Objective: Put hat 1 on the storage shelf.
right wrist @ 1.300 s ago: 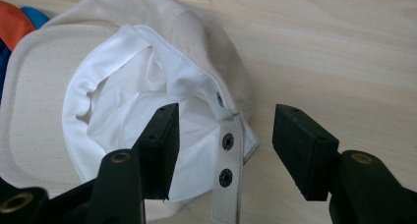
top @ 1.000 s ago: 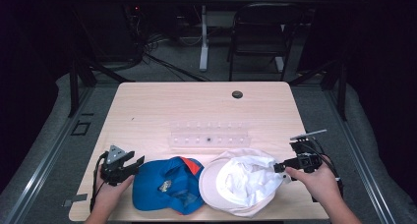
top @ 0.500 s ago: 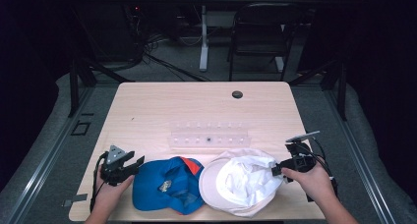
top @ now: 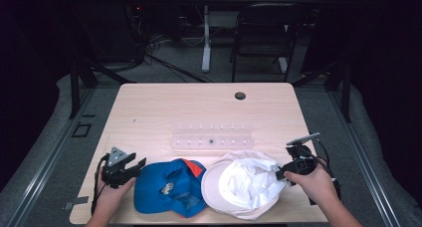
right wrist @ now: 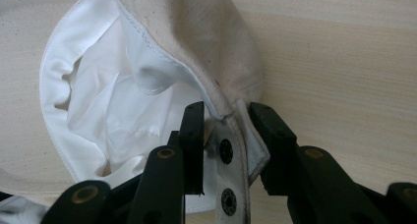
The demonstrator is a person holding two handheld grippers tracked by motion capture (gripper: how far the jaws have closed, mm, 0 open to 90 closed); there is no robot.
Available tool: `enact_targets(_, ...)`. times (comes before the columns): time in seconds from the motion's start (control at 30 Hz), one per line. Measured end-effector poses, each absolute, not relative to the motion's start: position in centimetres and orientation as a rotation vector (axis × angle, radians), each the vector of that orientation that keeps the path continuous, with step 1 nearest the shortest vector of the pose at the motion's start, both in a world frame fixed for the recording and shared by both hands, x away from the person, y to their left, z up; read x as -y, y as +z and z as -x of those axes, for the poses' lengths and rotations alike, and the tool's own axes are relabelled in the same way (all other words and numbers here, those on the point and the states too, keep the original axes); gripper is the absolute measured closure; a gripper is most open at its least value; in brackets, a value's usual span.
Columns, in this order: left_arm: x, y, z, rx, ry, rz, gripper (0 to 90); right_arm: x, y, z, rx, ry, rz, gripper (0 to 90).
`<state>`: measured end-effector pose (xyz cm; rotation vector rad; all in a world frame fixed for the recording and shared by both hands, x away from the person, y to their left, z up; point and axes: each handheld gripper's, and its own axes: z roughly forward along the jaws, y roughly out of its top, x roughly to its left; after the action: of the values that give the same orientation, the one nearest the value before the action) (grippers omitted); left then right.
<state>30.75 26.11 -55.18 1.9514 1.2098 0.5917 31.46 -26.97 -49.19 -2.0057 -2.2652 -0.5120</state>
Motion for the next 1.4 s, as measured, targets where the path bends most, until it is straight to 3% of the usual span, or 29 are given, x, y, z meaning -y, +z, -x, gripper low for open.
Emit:
enact_targets(0.4, -26.1, -55.2, -30.7, -1.214, 0.595, -1.947, 53.0, 26.8, -48.4, -31.8, 2.219, -0.494, 1.989, 79.7)
enact_targets(1.4, -26.0, -55.3, -30.7, -1.213, 0.599, -1.946, 53.0, 26.5, -44.5, -32.5, 2.048, -0.476, 1.958, 81.2)
